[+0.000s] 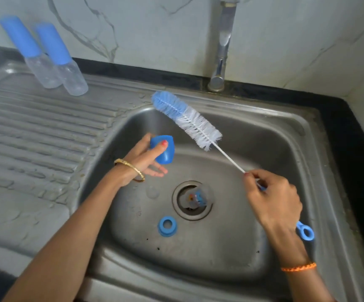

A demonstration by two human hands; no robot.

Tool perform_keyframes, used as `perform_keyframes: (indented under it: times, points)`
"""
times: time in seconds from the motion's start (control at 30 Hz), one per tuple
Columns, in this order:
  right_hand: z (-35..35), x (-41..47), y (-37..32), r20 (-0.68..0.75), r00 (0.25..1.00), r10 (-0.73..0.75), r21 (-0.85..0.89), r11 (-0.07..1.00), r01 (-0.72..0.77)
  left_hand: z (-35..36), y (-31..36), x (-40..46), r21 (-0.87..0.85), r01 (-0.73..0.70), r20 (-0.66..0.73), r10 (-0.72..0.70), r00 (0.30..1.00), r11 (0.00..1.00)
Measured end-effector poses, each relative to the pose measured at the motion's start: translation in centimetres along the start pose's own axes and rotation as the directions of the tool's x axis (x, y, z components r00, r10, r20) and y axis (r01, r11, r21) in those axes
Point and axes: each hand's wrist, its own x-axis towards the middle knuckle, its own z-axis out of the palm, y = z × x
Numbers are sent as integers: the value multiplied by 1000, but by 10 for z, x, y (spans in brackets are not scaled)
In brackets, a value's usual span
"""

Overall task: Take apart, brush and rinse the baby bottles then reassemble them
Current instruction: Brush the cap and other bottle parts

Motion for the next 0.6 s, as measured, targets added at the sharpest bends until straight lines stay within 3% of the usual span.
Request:
perform_keyframes:
  times: [0.07, 0.13, 0.23, 0.37, 0.47, 0.6]
  points:
    - [1, -1, 0, 2, 1000, -20, 9, 1000, 20, -8, -5, 3, 145, -60, -107, 76, 991, 988]
    - [1, -1, 1, 8, 999, -32, 18, 999, 32, -13, -5, 2, 157, -123, -165, 149, 975, 980]
    - [2, -3, 4, 4, 998, -70, 28, 997, 69, -24, -4, 7, 7, -228, -279, 221, 934, 974]
    - [3, -5, 6, -25, 991, -131, 43, 990, 132, -36, -4, 13, -118, -249, -384, 187, 904, 961]
    - [5, -6, 7, -71, 986, -148, 64, 986, 153, -42, -2, 13, -347, -296, -426, 131, 895, 890]
    - [6, -6, 10, -129, 984, -120, 94, 987, 133, -49, 1, 14, -523, -312, -418, 81, 905, 793]
